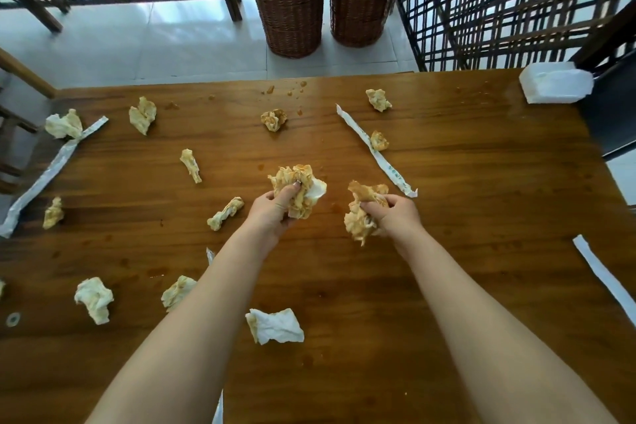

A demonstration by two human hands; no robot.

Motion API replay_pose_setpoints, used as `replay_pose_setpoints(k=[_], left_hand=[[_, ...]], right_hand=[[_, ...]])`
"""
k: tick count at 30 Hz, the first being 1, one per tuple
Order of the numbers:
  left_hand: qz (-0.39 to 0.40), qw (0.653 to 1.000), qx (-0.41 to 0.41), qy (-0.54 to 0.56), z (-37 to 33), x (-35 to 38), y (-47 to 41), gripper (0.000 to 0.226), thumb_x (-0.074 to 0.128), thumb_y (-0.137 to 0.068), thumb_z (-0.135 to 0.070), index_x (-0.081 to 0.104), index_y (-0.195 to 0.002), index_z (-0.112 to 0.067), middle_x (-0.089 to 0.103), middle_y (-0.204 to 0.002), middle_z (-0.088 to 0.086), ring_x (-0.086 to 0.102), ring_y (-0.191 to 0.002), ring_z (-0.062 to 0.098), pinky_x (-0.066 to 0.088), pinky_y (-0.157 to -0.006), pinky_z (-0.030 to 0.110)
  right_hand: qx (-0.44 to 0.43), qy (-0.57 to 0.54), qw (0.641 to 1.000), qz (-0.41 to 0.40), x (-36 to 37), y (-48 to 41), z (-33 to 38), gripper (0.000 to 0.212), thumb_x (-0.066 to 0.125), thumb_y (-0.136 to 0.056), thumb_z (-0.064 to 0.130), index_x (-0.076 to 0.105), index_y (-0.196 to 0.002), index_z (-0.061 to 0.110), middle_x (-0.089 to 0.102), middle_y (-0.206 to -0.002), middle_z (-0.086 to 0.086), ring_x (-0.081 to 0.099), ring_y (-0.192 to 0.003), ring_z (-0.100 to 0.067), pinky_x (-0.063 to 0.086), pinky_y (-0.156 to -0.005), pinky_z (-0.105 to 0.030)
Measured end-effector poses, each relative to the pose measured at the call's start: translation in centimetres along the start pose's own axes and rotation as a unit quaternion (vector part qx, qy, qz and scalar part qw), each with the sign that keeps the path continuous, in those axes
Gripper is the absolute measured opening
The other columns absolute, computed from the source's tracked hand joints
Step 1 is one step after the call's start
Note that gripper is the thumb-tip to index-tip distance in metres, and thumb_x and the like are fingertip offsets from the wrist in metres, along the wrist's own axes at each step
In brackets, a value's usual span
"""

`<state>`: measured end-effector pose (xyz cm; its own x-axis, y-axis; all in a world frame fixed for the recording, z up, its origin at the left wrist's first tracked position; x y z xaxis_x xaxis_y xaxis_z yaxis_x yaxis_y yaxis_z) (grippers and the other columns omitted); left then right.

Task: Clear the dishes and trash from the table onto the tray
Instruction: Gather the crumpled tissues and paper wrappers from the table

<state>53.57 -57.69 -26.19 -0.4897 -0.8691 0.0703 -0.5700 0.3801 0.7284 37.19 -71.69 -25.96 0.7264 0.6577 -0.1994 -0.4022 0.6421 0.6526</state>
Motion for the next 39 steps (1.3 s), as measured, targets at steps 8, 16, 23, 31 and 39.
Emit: replay_pose_setpoints(k=[8, 16, 23, 31, 39], left_hand=[[0.057, 0.997, 0.019, -0.046, 0.5, 3.2, 2.4, 0.019, 0.067, -0.087, -0.025, 0.058, -0.098, -0.012, 0.066, -0.096, 0.005, 0.062, -0.091, 0.019, 0.052, -0.085, 0.035], [0.136, 0.985, 0.014, -0.102, 1.6, 9.9, 6.9, 0.030, 0.067, -0.087, -0.028, 0.057, -0.109, -0.011, 0.067, -0.100, 0.007, 0.063, -0.092, 0.023, 0.053, -0.079, 0.037], [0.221, 0.963, 0.016, -0.156, 4.9, 17.8, 13.1, 0.035, 0.066, -0.088, -0.023, 0.052, -0.117, -0.009, 0.065, -0.100, 0.008, 0.064, -0.087, 0.021, 0.052, -0.061, 0.031], [0.297, 0.924, 0.028, -0.238, 15.0, 27.8, 23.1, 0.016, 0.063, -0.091, -0.028, 0.056, -0.101, -0.017, 0.064, -0.094, 0.003, 0.062, -0.084, 0.020, 0.052, -0.076, 0.037], [0.351, 0.900, -0.011, -0.259, 26.9, 36.2, 34.1, 0.031, 0.066, -0.089, -0.030, 0.057, -0.112, -0.012, 0.067, -0.098, 0.006, 0.065, -0.094, 0.024, 0.054, -0.088, 0.043]], right_hand=[[-0.007, -0.197, 0.980, -0.037, -3.7, 3.8, 0.3, 0.011, 0.070, -0.085, 0.018, 0.067, -0.092, 0.010, 0.073, -0.076, 0.000, 0.069, -0.064, -0.010, 0.051, -0.053, -0.021], [-0.023, -0.295, 0.951, -0.085, -9.6, 8.4, -1.7, 0.014, 0.070, -0.083, 0.015, 0.067, -0.095, 0.009, 0.072, -0.083, -0.005, 0.068, -0.072, -0.015, 0.052, -0.056, -0.022], [-0.030, -0.380, 0.916, -0.127, -17.4, 13.8, -6.2, 0.009, 0.069, -0.084, 0.013, 0.068, -0.092, 0.008, 0.074, -0.077, -0.004, 0.069, -0.072, -0.015, 0.054, -0.065, -0.028], [-0.060, -0.462, 0.866, -0.181, -28.4, 22.2, -15.3, 0.020, 0.068, -0.083, 0.016, 0.069, -0.100, 0.005, 0.073, -0.089, -0.012, 0.070, -0.079, -0.022, 0.054, -0.072, -0.034], [-0.089, -0.473, 0.847, -0.223, -39.0, 31.5, -25.4, 0.011, 0.060, -0.090, 0.018, 0.062, -0.082, 0.010, 0.067, -0.060, -0.001, 0.064, -0.051, -0.013, 0.050, -0.046, -0.023]])
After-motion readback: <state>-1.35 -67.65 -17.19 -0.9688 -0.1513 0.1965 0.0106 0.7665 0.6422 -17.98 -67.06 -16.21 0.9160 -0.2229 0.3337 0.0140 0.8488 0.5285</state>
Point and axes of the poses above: each hand's wrist, its own y-axis away from the middle knuckle, its own x-axis out of the palm, z = x × y, the point moved 2 cm from there along -y, towards the middle knuckle
